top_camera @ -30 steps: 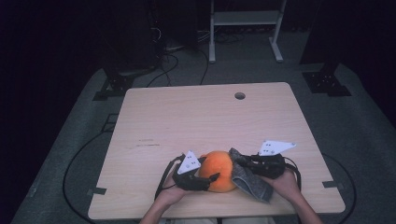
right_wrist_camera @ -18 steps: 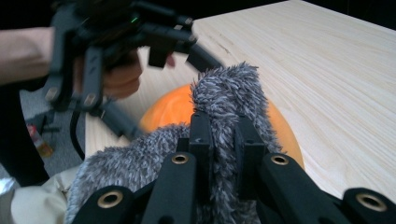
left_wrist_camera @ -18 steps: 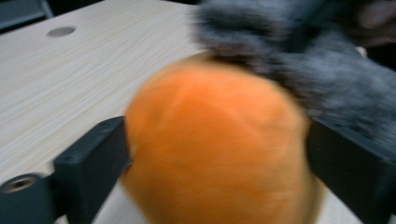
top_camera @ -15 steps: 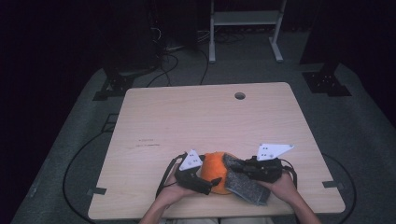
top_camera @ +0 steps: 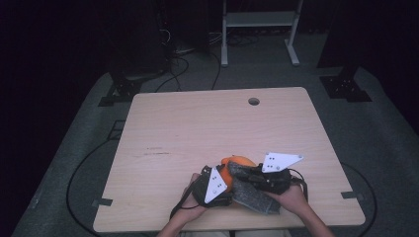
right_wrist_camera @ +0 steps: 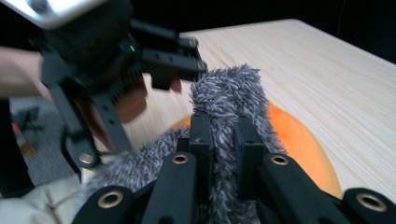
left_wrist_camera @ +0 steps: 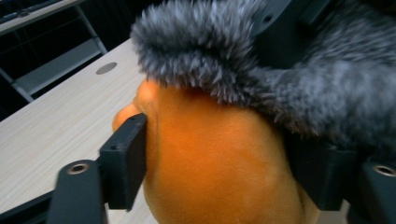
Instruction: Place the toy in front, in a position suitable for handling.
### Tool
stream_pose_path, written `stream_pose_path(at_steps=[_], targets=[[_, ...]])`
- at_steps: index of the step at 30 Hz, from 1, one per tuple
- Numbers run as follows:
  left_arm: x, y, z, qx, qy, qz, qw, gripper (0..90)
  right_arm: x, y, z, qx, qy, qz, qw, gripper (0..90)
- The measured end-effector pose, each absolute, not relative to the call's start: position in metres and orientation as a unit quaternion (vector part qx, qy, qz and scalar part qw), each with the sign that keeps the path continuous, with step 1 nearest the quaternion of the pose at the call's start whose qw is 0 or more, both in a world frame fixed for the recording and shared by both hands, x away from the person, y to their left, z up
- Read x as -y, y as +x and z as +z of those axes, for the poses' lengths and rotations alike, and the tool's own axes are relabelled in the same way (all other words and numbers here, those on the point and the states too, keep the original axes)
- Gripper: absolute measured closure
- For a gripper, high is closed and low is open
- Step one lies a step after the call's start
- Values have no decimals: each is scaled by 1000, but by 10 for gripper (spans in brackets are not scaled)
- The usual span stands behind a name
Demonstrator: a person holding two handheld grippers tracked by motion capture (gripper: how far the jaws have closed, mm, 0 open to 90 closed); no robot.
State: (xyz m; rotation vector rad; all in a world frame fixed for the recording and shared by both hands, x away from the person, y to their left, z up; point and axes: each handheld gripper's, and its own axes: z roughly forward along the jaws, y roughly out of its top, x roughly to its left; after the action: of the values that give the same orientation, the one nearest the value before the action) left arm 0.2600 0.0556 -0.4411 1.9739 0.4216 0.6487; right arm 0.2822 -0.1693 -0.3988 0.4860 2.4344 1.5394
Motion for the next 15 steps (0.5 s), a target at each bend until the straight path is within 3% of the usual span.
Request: stream_pose_path(at_steps=[3,5,9,12,15], targets=[[-63,267,-437,-193,810,219,509,137,172,283,-403,-832,169,519,102,802],[-66,272,-437,-206,809,197,514,107,173,282,-405,-832,168,521,94,801],[-68,273,-442,-211,816,196,501,198,174,282,-406,-837,166,510,111,801],[-75,276,-445,-222,819,185,495,210,185,288,-410,-832,194,506,123,801],[-79,278,-440,-210,821,173,502,184,194,294,-413,-828,208,509,107,801]])
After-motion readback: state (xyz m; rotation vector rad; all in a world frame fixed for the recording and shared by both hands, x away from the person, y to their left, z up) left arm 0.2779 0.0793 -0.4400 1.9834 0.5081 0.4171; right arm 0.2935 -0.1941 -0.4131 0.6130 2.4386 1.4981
